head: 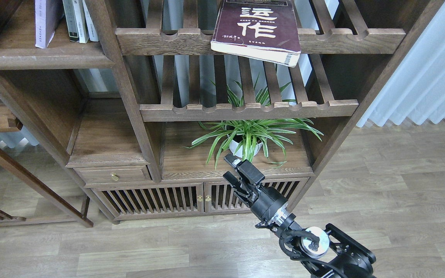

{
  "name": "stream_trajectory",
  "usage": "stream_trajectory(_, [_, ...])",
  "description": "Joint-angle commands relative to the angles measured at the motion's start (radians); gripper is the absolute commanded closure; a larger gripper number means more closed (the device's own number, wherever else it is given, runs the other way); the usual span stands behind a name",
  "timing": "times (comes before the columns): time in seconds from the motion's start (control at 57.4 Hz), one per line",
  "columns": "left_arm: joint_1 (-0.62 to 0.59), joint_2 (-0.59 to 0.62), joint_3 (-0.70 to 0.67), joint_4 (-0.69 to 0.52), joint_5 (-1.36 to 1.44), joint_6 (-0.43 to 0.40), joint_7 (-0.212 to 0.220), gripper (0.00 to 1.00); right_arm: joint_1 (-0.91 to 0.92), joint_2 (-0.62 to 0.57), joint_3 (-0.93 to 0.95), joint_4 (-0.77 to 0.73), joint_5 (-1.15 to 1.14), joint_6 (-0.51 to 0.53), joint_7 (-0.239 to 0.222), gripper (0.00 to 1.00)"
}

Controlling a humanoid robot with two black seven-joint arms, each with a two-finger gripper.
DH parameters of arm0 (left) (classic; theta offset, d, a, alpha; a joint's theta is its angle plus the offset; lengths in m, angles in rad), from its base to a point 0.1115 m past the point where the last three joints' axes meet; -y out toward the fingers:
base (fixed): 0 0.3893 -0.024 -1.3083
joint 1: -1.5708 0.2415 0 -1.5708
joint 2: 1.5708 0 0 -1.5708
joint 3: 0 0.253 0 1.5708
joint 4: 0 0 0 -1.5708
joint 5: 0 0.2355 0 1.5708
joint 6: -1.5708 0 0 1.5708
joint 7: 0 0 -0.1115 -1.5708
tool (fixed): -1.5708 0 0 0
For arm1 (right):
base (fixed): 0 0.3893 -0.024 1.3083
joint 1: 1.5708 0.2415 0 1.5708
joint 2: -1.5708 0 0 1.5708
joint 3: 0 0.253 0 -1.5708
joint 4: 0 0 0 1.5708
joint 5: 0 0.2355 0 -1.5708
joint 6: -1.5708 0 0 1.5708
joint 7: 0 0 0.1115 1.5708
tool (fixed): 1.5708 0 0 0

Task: Organize books on shelf
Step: 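Place the red book on the upper shelf with the left gripper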

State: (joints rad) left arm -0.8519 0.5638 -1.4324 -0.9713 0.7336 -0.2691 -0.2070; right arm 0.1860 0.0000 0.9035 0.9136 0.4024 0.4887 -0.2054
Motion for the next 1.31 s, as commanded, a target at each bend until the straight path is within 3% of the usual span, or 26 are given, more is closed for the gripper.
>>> stream_trajectory(0.0, [-0.087, 0.004, 0.099, 0.095, 0.001, 0.007, -0.055, 1.0, 0.0, 0.0, 0.002, -0.002, 0.001, 0.0, 0.001, 0.05])
stream_trajectory(0.366, [-0.315, -0.01, 0.372, 0.353, -0.003, 0.013, -0.187, 1.0, -0.005, 0.0, 0.005, -0.002, 0.004, 0.0, 0.001, 0.05])
stream_trajectory(0.61, [-0.334, -0.038, 0.408, 0.418, -0.007, 0.013, -0.216, 1.0, -0.005, 0.0, 0.005, -0.002, 0.004, 0.0, 0.001, 0.04])
stream_trajectory(0.767, [-0.337, -0.047, 0.461, 0.473, -0.007, 0.011, -0.282, 1.0, -0.007, 0.0, 0.005, 0.001, 0.004, 0.0, 0.001, 0.04])
stream_trajectory(1.29, [-0.338, -0.079, 0.583, 0.557, -0.008, 0.011, -0.282, 1.0, -0.007, 0.0, 0.006, 0.001, 0.006, 0.0, 0.003, 0.04])
